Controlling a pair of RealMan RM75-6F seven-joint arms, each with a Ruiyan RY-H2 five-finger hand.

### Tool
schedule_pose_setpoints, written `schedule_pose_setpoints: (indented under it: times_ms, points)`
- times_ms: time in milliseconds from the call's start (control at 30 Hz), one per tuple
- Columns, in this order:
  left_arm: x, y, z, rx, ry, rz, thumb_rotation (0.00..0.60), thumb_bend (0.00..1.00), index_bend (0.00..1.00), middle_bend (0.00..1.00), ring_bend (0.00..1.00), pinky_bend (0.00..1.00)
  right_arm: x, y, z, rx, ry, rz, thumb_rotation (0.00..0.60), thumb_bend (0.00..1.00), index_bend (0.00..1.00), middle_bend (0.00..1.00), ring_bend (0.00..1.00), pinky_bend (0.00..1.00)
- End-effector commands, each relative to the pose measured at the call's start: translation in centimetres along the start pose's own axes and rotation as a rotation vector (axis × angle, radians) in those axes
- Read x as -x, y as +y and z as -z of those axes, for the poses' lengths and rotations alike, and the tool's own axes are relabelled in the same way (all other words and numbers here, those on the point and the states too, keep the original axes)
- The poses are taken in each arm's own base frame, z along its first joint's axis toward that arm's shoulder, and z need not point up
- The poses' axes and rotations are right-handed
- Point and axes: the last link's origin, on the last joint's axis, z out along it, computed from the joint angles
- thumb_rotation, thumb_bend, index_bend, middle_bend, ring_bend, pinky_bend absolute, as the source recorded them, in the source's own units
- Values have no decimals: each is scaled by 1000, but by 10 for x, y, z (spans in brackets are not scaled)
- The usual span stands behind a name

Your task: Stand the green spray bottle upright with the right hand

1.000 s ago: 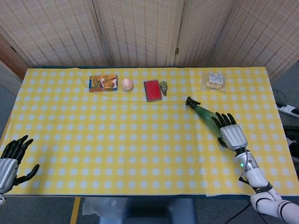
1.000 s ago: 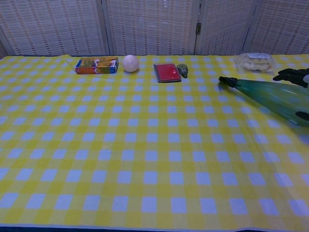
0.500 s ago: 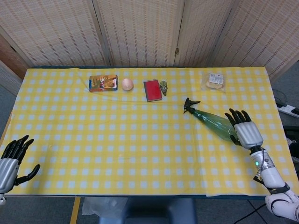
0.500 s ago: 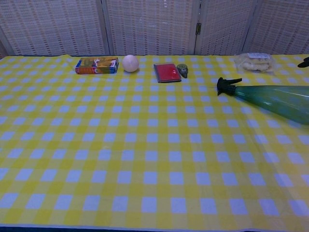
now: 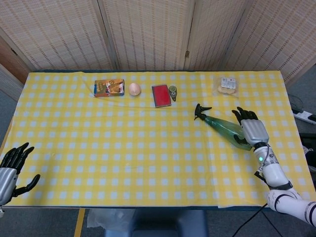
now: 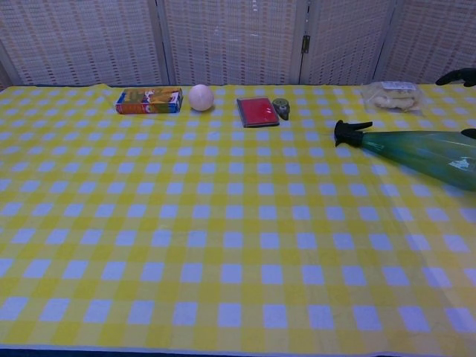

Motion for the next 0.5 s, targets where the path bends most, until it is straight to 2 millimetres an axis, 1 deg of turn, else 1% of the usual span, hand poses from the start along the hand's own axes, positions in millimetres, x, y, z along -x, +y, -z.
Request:
schedule_pose_setpoints:
  times_ms: [33, 133, 300, 433, 500]
  points:
    - [-3, -1, 2, 4, 5, 8, 63, 333, 0, 0, 0, 0, -2, -39, -28, 33, -68, 0, 600, 409, 0, 5, 3, 0]
    - [-5, -2, 3, 6, 11, 16, 63, 334, 0, 0, 0, 0, 5, -54, -39, 43, -119, -4, 600, 408, 0, 30, 13, 0]
    - [-10, -8, 3, -13, 26, 30, 64, 334, 0, 0, 0, 0, 19, -75, -52, 45, -154, 40, 600, 409, 0, 69, 33, 0]
    - [-12, -11, 3, -21, 31, 39, 64, 334, 0, 0, 0, 0, 27, -83, -58, 50, -162, 60, 600, 409, 0, 109, 57, 0]
    - [-12, -11, 3, -22, 31, 40, 63, 334, 0, 0, 0, 0, 30, -84, -61, 59, -157, 70, 600, 409, 0, 165, 105, 0]
